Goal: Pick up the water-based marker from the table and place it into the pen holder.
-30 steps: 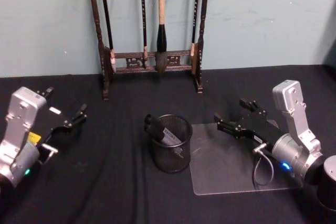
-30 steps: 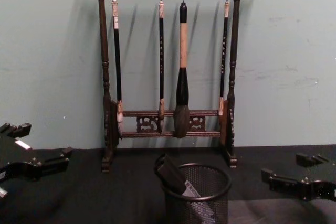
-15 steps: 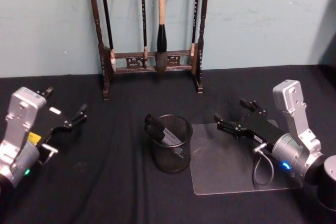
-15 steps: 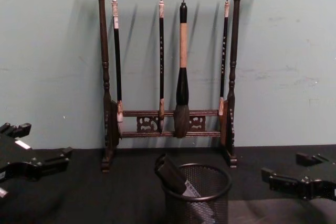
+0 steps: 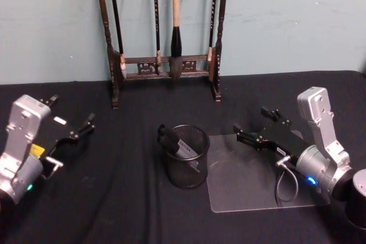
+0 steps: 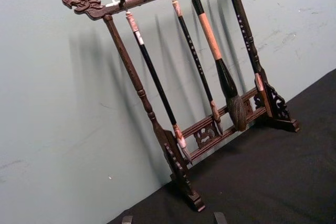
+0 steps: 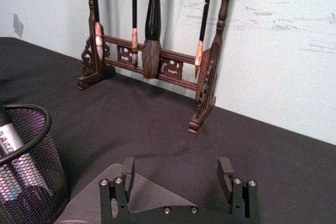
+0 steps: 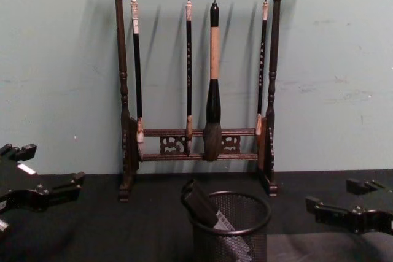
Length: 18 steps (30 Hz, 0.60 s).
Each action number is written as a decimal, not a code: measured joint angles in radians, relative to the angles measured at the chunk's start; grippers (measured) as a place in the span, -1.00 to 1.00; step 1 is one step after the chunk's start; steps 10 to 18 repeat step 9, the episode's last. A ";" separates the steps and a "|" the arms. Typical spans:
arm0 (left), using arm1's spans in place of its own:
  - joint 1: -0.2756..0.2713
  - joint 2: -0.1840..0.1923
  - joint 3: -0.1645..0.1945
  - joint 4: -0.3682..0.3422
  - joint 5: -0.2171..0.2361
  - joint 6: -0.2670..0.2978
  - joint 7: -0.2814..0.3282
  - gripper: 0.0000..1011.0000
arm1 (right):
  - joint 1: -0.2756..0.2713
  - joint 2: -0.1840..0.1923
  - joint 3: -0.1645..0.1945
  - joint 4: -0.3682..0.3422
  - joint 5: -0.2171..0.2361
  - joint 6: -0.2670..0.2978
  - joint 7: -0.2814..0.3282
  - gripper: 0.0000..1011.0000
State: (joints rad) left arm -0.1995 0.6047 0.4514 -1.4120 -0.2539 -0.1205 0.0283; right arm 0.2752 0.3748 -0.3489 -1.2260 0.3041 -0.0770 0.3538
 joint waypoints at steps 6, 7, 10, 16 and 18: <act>0.000 0.000 0.000 0.000 0.000 0.000 0.000 0.98 | 0.000 0.000 0.000 0.000 0.000 0.000 0.000 0.98; 0.000 0.000 0.000 0.000 0.000 0.000 0.000 0.98 | 0.000 0.000 0.000 0.000 0.000 0.000 0.000 0.98; 0.000 0.000 0.000 0.000 0.000 0.000 0.000 0.98 | 0.000 0.000 0.000 0.000 0.000 0.000 0.000 0.98; 0.000 0.000 0.000 0.000 0.000 0.000 0.000 0.98 | 0.000 0.000 0.000 0.000 0.000 0.000 0.000 0.98; 0.000 0.000 0.000 0.000 0.000 0.000 0.000 0.98 | 0.000 0.000 0.000 0.000 0.000 0.000 0.000 0.98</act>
